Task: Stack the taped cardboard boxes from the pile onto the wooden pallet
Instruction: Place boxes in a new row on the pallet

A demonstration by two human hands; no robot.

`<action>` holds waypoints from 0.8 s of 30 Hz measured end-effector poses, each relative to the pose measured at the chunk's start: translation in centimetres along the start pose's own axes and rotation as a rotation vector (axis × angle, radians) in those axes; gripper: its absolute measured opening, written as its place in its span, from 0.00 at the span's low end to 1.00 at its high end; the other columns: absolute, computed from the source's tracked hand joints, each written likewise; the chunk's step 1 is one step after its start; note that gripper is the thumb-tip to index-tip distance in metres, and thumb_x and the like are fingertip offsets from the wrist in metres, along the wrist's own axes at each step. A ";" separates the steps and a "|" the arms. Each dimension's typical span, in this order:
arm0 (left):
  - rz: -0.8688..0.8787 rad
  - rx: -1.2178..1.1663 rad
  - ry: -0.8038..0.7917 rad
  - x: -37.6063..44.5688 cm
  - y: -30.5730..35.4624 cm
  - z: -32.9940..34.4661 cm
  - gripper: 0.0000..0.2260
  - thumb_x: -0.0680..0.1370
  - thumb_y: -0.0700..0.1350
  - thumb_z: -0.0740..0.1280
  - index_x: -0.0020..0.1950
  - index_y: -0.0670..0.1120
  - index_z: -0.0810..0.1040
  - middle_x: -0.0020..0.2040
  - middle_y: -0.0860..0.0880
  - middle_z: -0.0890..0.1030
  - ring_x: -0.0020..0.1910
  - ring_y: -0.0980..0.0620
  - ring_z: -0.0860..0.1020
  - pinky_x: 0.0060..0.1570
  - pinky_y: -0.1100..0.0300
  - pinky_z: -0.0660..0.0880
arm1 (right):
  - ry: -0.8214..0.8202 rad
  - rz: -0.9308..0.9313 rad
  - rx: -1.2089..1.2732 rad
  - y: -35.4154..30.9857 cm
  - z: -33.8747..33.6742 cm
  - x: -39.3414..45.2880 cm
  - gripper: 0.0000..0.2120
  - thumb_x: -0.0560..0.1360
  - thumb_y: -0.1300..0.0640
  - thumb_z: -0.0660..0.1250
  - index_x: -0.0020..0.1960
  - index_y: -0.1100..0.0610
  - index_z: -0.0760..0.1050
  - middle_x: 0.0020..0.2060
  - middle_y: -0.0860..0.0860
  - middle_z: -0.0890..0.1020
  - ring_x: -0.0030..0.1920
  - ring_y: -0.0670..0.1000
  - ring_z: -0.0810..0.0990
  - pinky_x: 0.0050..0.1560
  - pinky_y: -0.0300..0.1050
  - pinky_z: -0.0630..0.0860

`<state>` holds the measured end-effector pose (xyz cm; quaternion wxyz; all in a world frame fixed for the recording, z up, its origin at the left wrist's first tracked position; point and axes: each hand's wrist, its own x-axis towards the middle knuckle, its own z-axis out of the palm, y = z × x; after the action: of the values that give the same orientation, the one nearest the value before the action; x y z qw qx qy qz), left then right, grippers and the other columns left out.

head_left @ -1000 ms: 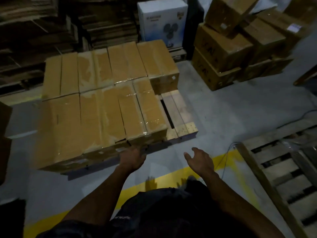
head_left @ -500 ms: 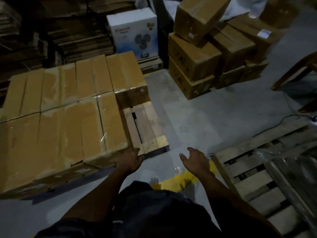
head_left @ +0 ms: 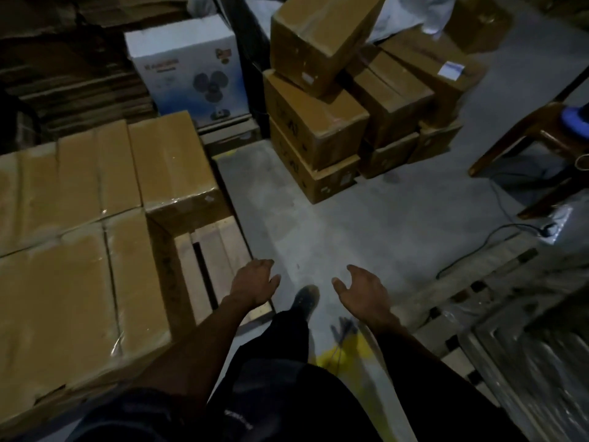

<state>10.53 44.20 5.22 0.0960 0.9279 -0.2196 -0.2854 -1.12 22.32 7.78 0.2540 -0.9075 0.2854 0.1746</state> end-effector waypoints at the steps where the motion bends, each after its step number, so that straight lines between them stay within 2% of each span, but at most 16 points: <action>1: 0.006 0.004 -0.014 2.5 0.8 -0.9 0.25 0.83 0.54 0.56 0.76 0.42 0.63 0.72 0.41 0.69 0.70 0.43 0.68 0.66 0.54 0.67 | 0.007 0.004 0.006 0.0 -1.0 2.2 0.31 0.80 0.39 0.59 0.77 0.54 0.63 0.75 0.54 0.68 0.74 0.56 0.65 0.72 0.52 0.64; 5: 0.054 0.047 -0.076 11.2 3.8 -5.5 0.28 0.81 0.58 0.52 0.77 0.43 0.63 0.74 0.42 0.68 0.72 0.44 0.67 0.68 0.54 0.66 | -0.009 0.045 0.008 -0.5 -6.0 9.4 0.31 0.81 0.39 0.58 0.78 0.55 0.61 0.75 0.53 0.67 0.75 0.56 0.63 0.73 0.53 0.63; 12: 0.134 0.124 -0.043 23.5 10.7 -13.3 0.35 0.74 0.61 0.45 0.76 0.43 0.64 0.74 0.43 0.68 0.73 0.43 0.66 0.70 0.53 0.64 | 0.071 0.108 0.038 0.8 -14.7 19.7 0.32 0.80 0.38 0.58 0.77 0.54 0.62 0.75 0.53 0.67 0.74 0.55 0.64 0.73 0.51 0.63; 17: 0.138 0.156 -0.046 30.3 16.1 -15.4 0.34 0.75 0.61 0.46 0.76 0.44 0.64 0.73 0.44 0.69 0.72 0.43 0.67 0.70 0.53 0.65 | 0.089 0.123 0.053 3.9 -18.8 26.9 0.31 0.80 0.38 0.58 0.77 0.54 0.63 0.74 0.52 0.68 0.74 0.55 0.65 0.71 0.49 0.63; 19: 0.110 0.164 -0.036 33.4 18.5 -15.2 0.31 0.79 0.60 0.48 0.75 0.44 0.65 0.72 0.43 0.70 0.71 0.44 0.68 0.69 0.53 0.66 | 0.085 0.103 0.065 5.7 -20.6 30.6 0.32 0.80 0.38 0.58 0.77 0.54 0.62 0.75 0.53 0.68 0.74 0.55 0.65 0.72 0.49 0.62; 21: 0.087 0.167 -0.016 36.5 20.9 -15.1 0.26 0.82 0.57 0.53 0.74 0.44 0.66 0.72 0.43 0.71 0.70 0.44 0.68 0.68 0.53 0.66 | 0.069 0.066 0.059 7.5 -22.8 34.4 0.32 0.80 0.37 0.58 0.78 0.54 0.62 0.75 0.53 0.67 0.74 0.55 0.65 0.73 0.49 0.62; 24: 0.021 0.158 0.007 41.1 25.1 -14.9 0.24 0.83 0.56 0.54 0.73 0.44 0.67 0.71 0.43 0.71 0.69 0.44 0.69 0.66 0.53 0.68 | 0.049 -0.031 -0.018 10.5 -26.7 40.1 0.31 0.80 0.38 0.57 0.77 0.54 0.62 0.74 0.53 0.68 0.74 0.55 0.65 0.73 0.49 0.62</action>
<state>40.65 3.76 5.05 0.0261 0.9313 -0.2508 -0.2627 28.23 -17.26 7.07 0.2415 -0.9180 0.2759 0.1509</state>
